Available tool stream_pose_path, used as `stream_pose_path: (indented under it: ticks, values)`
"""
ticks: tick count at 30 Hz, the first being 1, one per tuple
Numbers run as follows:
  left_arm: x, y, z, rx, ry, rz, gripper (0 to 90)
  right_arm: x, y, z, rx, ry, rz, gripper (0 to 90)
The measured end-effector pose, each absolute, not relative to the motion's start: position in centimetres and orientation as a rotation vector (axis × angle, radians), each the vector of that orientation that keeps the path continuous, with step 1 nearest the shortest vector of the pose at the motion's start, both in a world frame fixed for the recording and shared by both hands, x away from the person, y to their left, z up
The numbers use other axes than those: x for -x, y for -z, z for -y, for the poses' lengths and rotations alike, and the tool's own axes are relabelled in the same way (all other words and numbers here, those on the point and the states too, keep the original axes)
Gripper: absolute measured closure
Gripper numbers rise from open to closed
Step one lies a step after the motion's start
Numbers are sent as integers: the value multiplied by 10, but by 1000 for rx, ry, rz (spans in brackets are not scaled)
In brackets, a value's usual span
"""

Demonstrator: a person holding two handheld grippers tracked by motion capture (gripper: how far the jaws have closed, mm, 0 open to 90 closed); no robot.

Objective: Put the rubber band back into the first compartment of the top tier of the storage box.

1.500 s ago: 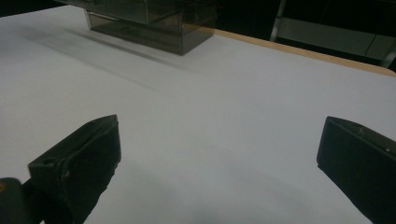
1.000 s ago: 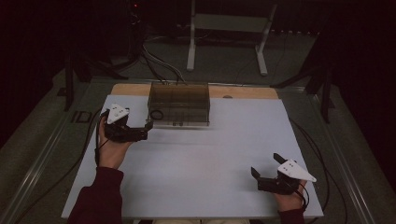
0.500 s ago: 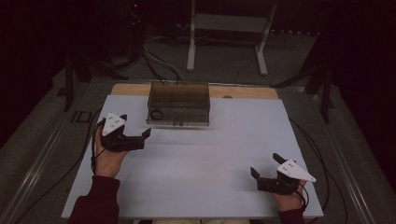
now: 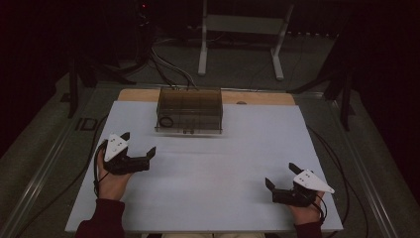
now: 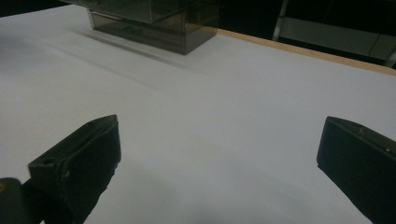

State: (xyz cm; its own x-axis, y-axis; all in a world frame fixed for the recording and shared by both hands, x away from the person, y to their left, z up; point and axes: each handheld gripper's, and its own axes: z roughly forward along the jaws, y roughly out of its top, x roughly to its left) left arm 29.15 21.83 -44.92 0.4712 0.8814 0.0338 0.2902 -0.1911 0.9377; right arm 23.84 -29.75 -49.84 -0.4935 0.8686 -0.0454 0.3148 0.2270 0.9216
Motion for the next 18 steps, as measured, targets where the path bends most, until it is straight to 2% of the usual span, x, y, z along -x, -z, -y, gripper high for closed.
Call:
stream_pose_path:
  ticks: [18]
  values:
    - [-258,479,-237,-1648,-768,-1053,10,-239,498,297,-1082,-1266,-1927,0]
